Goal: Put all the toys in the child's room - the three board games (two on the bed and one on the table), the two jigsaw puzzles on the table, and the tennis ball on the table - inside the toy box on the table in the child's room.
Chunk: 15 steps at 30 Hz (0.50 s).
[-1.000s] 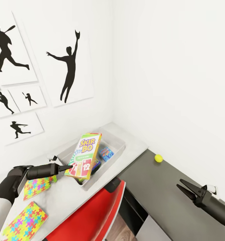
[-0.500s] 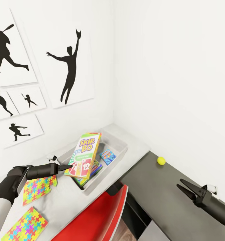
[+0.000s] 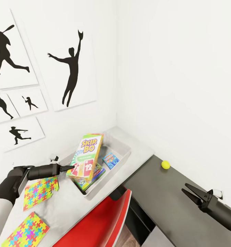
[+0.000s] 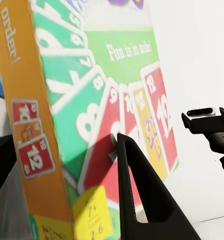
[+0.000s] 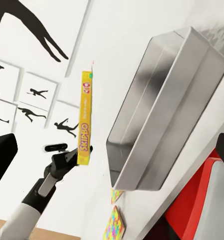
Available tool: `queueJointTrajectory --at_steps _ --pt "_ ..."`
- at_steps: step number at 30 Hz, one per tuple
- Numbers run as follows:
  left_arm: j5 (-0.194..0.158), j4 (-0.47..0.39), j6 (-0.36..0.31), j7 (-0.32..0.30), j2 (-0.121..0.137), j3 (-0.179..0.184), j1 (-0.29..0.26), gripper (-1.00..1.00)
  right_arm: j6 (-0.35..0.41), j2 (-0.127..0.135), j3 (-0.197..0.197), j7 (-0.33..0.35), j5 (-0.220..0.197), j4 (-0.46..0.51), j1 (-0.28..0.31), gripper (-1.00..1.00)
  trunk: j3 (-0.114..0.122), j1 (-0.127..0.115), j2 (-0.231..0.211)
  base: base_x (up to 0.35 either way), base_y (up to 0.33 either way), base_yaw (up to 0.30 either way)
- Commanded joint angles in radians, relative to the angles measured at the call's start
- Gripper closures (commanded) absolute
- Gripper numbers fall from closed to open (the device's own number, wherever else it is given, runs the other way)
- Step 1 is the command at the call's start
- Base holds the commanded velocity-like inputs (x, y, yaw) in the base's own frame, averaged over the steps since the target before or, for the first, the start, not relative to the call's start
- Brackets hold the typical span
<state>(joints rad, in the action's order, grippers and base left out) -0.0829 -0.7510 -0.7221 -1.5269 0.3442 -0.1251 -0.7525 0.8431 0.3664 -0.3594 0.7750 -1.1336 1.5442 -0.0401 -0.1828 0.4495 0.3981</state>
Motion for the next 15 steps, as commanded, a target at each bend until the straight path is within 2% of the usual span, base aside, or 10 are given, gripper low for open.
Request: queueJointTrajectory --at_steps 1,4,6,8,12,13,15 --pt "0.000 0.000 -0.013 0.036 0.000 0.002 -0.022 1.00 0.005 0.000 -0.001 0.000 -0.003 0.001 0.000 -1.00 -0.002 0.001 0.002 0.000 0.000 0.000" --pt "0.004 -0.001 -0.028 0.148 0.001 0.007 -0.091 1.00 0.005 0.000 -0.001 0.000 -0.003 0.001 0.000 -1.00 -0.002 0.001 0.002 0.000 0.000 0.000" --pt "0.015 -0.001 -0.042 0.185 0.002 0.014 -0.132 1.00 0.006 0.000 -0.001 0.000 -0.003 0.001 0.000 -1.00 -0.002 0.001 0.002 0.000 0.000 0.000" --pt "0.047 -0.001 -0.048 0.199 0.001 0.028 -0.161 1.00 0.006 0.000 -0.002 0.001 -0.004 0.001 -0.001 -1.00 -0.002 0.001 0.002 0.000 0.000 0.000" --pt "0.208 -0.001 -0.044 0.212 -0.016 0.063 -0.226 1.00 0.007 0.001 -0.002 0.001 -0.004 0.001 0.000 -1.00 -0.002 0.001 0.002 0.000 0.000 0.000" --pt "0.228 -0.001 -0.041 0.213 -0.021 0.066 -0.231 1.00 0.007 0.001 -0.002 0.001 -0.004 0.001 0.000 -1.00 -0.002 0.001 0.002 0.000 0.000 0.000" --pt "0.304 -0.001 -0.016 0.213 -0.046 0.071 -0.244 1.00 0.007 0.001 -0.002 0.001 -0.005 0.001 0.000 -1.00 -0.002 0.001 0.002 0.000 0.000 0.000"
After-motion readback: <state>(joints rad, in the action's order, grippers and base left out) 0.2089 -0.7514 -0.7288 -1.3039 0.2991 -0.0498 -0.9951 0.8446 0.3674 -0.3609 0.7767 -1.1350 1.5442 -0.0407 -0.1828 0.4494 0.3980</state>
